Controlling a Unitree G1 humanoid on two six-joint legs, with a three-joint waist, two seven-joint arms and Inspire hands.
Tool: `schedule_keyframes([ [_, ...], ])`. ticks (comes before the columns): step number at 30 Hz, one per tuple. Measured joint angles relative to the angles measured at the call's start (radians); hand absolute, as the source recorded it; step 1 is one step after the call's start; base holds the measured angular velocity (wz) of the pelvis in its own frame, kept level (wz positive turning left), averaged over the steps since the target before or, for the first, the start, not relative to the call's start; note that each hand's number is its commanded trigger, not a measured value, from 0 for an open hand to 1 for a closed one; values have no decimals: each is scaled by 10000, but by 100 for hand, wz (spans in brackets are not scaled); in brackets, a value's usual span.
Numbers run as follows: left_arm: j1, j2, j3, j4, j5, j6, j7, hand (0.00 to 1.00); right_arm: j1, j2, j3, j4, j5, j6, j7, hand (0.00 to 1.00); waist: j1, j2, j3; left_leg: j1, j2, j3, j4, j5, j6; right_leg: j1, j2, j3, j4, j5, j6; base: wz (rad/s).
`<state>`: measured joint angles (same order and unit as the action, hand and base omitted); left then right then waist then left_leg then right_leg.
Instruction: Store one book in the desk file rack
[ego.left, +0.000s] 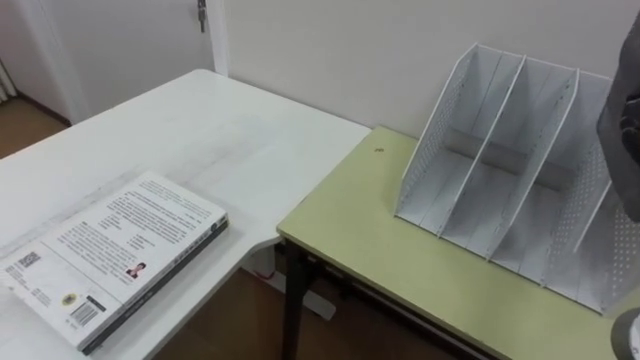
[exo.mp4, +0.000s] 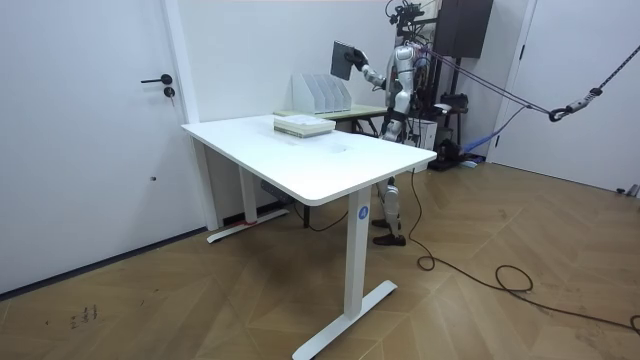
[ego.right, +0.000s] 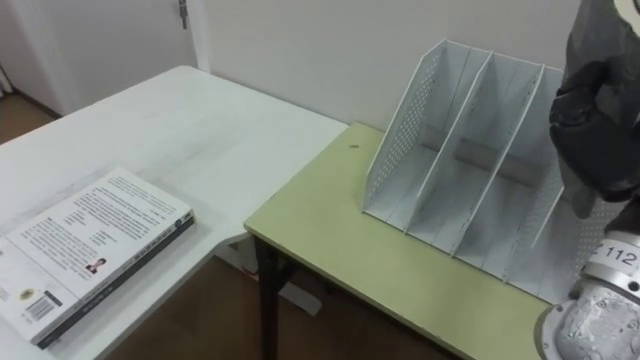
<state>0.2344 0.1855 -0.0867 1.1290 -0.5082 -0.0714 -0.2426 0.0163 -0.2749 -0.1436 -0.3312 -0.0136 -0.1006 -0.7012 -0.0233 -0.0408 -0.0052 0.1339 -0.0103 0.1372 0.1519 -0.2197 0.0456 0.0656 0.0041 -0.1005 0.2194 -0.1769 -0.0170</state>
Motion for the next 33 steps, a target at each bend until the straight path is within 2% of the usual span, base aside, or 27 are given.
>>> schedule_keyframes([
  [19,26,1,124,2,3,159,146,0,0,0,11,487,169,148,704,100,44,102,25,8,-5,-9,2,0,0,9,-12,-72,-3,1,-1,0],
  [27,31,-8,115,-53,6,193,145,0,-244,-5,2,1133,560,174,825,100,28,125,64,-39,-4,-56,-7,0,0,-17,-42,-310,-9,0,-1,0],
  [33,31,-2,119,-59,3,197,141,0,-697,-62,-49,1590,569,376,791,100,27,73,26,-113,-14,-96,0,1,0,-7,-54,-437,-157,1,-2,2],
])
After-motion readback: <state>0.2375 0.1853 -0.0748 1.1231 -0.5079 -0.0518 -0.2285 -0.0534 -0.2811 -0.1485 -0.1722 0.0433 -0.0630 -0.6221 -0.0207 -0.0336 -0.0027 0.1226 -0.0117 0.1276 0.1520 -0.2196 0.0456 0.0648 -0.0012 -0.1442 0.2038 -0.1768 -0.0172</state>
